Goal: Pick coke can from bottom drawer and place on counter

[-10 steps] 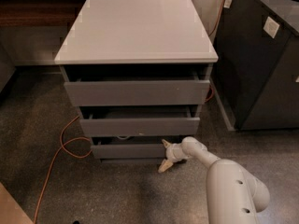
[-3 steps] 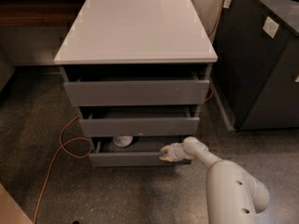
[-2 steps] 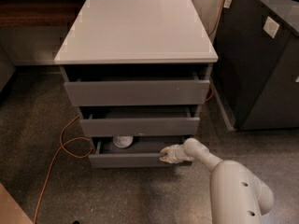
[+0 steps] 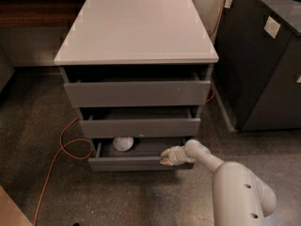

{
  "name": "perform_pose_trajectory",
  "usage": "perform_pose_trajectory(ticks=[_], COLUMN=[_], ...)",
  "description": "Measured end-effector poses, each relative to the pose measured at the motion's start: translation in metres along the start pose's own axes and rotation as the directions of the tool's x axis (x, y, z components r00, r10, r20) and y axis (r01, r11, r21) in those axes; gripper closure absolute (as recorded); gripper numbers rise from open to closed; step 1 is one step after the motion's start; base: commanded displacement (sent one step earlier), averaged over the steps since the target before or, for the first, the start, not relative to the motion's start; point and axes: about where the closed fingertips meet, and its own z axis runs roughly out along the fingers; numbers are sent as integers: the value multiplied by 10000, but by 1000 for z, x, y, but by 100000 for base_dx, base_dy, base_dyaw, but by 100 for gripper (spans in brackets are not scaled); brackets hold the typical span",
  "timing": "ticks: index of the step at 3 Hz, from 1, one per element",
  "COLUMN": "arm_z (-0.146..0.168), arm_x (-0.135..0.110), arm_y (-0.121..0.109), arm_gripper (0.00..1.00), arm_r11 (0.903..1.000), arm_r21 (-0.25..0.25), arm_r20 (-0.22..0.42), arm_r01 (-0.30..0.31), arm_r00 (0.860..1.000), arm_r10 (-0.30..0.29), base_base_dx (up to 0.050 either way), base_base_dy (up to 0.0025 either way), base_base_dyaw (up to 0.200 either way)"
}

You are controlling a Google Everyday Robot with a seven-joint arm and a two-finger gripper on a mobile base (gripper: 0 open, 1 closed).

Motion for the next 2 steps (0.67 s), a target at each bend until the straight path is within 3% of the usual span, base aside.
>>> perform_pose_trajectory(ticks=[2], arm_z=[-1], arm_x=[-3], arm_y=[5], arm_gripper=[100], arm_r11=[10000], arm_r21=[-81], arm_r20=[75], arm_r01=[-24], arm_r00=[10000], arm_r10=[25], base_base_dx=[0], base_base_dy=[0], base_base_dyaw=[0])
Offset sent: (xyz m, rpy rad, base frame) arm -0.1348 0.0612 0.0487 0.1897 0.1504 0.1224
